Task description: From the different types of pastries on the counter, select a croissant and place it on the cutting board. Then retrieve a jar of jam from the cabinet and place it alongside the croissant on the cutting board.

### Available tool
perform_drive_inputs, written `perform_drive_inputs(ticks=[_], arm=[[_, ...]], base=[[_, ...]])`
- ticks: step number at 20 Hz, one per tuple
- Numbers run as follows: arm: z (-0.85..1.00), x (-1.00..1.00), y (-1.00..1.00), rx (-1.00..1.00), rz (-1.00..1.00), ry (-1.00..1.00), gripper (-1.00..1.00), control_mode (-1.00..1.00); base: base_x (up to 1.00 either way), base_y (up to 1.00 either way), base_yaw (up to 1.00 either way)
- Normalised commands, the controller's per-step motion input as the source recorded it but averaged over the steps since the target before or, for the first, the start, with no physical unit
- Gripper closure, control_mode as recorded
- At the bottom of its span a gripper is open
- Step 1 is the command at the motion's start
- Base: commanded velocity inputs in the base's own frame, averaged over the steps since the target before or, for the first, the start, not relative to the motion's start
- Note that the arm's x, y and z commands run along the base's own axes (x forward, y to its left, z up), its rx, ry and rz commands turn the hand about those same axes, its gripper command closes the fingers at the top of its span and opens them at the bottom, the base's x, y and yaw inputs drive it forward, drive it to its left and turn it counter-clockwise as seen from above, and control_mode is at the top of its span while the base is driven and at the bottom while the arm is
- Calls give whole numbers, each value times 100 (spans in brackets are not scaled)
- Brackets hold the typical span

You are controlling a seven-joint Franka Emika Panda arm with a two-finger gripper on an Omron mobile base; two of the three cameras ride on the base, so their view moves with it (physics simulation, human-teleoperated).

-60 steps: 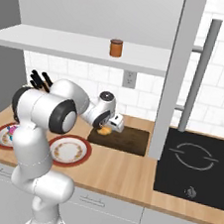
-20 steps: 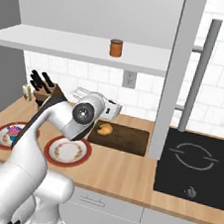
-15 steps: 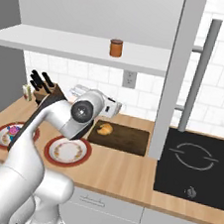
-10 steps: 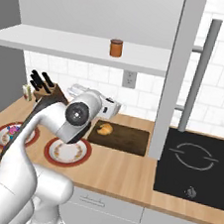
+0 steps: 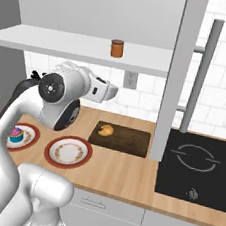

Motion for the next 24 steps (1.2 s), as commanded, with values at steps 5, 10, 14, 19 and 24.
perform_drive_inputs(ticks=[5, 10, 14, 19, 24], arm=[[54, -11, -1, 0, -5, 1, -100, -100], [8, 0, 0, -1, 0, -9, -100, -100], [28, 0, 5, -10, 0, -39, -100, -100], [6, -1, 10, -2, 1, -17, -100, -100], [24, 3, 3, -9, -8, 12, -100, -100]], base=[[0, 0, 0], [0, 0, 0], [0, 0, 0], [0, 0, 0], [0, 0, 0]])
